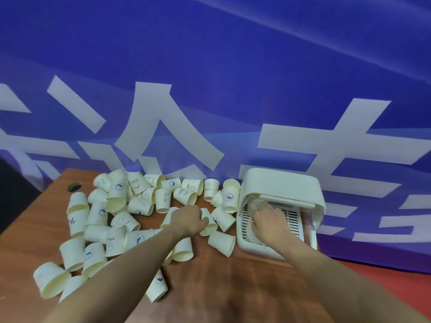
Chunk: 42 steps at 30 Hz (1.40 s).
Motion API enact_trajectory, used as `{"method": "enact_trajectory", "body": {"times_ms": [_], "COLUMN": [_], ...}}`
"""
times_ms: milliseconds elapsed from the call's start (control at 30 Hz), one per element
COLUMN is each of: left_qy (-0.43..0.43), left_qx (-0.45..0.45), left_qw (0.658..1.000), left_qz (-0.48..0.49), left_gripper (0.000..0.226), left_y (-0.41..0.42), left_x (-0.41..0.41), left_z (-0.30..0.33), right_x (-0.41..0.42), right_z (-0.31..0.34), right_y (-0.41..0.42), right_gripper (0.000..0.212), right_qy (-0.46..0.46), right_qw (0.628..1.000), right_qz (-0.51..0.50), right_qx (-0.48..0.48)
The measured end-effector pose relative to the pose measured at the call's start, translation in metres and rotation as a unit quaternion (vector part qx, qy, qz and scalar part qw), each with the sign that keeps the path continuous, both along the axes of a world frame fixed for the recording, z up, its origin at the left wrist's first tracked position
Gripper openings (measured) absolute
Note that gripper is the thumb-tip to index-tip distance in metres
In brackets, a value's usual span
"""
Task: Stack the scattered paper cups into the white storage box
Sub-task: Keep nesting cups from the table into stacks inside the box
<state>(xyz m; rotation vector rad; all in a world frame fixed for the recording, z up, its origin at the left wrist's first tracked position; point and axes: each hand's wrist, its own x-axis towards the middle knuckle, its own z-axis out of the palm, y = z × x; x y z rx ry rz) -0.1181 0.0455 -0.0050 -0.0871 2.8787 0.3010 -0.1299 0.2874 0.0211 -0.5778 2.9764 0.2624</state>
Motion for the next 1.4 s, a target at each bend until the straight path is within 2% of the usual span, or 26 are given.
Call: {"method": "enact_trajectory", "body": {"times_ms": [167,467,733,1133,1300,1367,1400], "left_qy": [0.029,0.025,0.007,-0.021,-0.028,-0.017,-0.014], "left_qx": [-0.014,-0.027,-0.049,-0.003,0.001,-0.009,-0.014], "left_qw": [0.999,0.999,0.997,0.997,0.996,0.996,0.996], "left_qz": [0.000,0.031,0.059,0.068,0.081,0.085,0.083], "left_gripper": [0.037,0.031,0.034,0.035,0.045,0.049,0.049], "left_y": [-0.014,-0.064,-0.117,-0.168,-0.181,-0.186,-0.190], "left_x": [-0.007,-0.011,-0.016,-0.066,-0.099,-0.109,-0.114], "left_z": [0.019,0.021,0.000,-0.061,-0.089,-0.097,-0.101], "right_x": [-0.012,-0.023,-0.038,-0.088,-0.112,-0.122,-0.127], "right_z": [0.016,0.024,0.002,-0.053,-0.081,-0.090,-0.096], "right_y": [-0.021,-0.079,-0.128,-0.185,-0.206,-0.213,-0.216], "right_gripper": [0.025,0.027,0.027,0.023,0.019,0.016,0.021], "right_qy": [0.026,0.044,0.005,-0.095,-0.151,-0.180,-0.196], "right_qw": [0.999,0.997,0.994,0.989,0.969,0.952,0.939], "right_qz": [0.020,0.061,0.074,-0.012,-0.086,-0.132,-0.156], "right_qx": [-0.030,-0.034,-0.076,-0.116,-0.173,-0.211,-0.235]}}
